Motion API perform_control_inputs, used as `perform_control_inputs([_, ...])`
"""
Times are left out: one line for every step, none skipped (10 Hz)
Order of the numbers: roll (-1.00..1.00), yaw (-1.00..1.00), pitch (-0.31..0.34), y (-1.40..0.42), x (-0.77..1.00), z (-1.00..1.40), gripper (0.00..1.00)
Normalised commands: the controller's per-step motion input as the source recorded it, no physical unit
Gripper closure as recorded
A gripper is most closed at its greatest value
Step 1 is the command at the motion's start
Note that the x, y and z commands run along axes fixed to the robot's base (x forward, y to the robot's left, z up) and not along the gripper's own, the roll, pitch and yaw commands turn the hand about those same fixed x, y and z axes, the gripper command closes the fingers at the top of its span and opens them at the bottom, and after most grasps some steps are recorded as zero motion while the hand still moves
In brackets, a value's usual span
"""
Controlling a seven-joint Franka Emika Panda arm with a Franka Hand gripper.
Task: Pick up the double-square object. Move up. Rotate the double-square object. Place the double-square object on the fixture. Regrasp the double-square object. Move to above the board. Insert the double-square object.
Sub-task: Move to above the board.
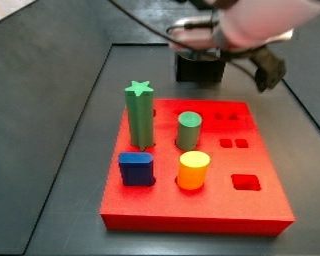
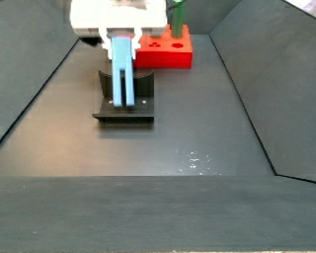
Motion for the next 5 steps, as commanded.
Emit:
perform_control_inputs([0.24, -0.12, -0.324, 0.1, 0.05, 1.0, 1.0])
perform_control_inputs([0.15, -0.19, -0.274, 0.1, 0.04, 1.0, 1.0])
perform_control_inputs([0.11, -0.23, -0.227, 0.09, 0.03, 1.0, 1.0])
perform_control_inputs([0.08, -0.26, -0.171, 0.09, 0.02, 1.0, 1.0])
perform_control_inputs([0.05, -0.28, -0.11, 0.09, 0.02, 1.0, 1.0])
